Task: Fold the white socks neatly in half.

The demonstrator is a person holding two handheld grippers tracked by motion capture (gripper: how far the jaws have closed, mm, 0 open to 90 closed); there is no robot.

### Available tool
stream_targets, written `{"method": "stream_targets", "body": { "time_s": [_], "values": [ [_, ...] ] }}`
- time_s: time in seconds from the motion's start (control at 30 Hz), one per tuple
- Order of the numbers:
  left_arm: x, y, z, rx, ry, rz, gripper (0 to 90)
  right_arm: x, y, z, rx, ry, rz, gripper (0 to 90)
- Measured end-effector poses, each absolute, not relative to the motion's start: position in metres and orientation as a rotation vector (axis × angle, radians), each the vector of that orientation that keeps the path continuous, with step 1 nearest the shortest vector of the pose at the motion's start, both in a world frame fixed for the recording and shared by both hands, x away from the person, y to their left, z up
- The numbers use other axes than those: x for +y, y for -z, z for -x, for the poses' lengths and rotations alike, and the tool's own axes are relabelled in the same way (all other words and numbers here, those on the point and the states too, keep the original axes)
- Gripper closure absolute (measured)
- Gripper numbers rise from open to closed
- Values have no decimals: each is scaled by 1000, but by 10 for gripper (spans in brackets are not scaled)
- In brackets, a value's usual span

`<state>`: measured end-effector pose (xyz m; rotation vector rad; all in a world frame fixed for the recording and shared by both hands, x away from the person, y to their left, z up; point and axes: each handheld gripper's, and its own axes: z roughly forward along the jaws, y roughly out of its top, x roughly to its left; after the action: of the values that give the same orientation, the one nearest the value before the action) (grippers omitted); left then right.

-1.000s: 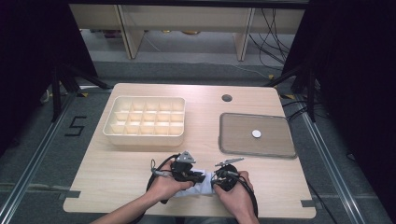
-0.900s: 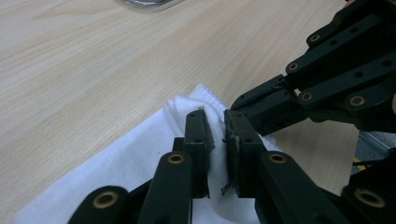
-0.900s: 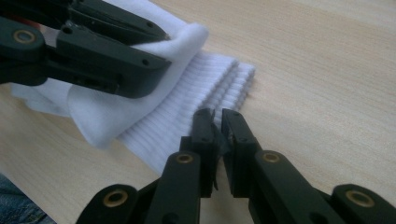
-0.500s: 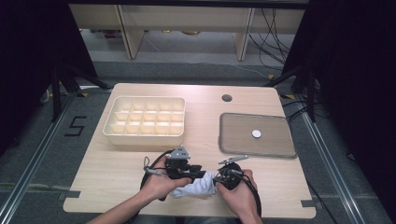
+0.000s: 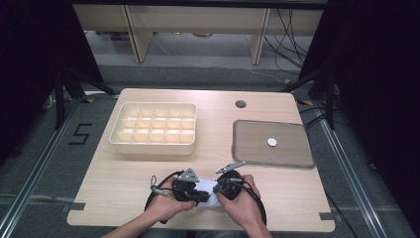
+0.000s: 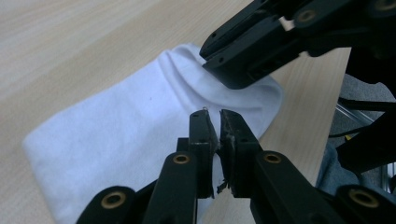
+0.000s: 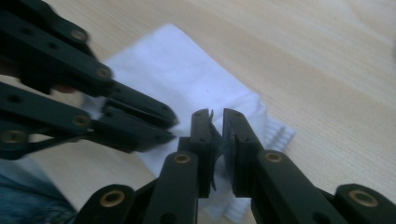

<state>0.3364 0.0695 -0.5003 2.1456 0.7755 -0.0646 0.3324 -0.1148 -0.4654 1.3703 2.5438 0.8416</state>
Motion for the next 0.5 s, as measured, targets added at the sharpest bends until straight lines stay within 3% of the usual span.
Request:
{"method": "stream_targets", "body": {
  "time_s": [0.27, 0.5],
  "values": [
    [72, 504, -335, 792, 65, -2137, 837, -124, 478, -335, 2529, -819, -1447, 868],
    [102, 488, -338, 850, -45, -2044, 856, -124, 480, -335, 2529, -862, -1446, 870]
  ]
}}
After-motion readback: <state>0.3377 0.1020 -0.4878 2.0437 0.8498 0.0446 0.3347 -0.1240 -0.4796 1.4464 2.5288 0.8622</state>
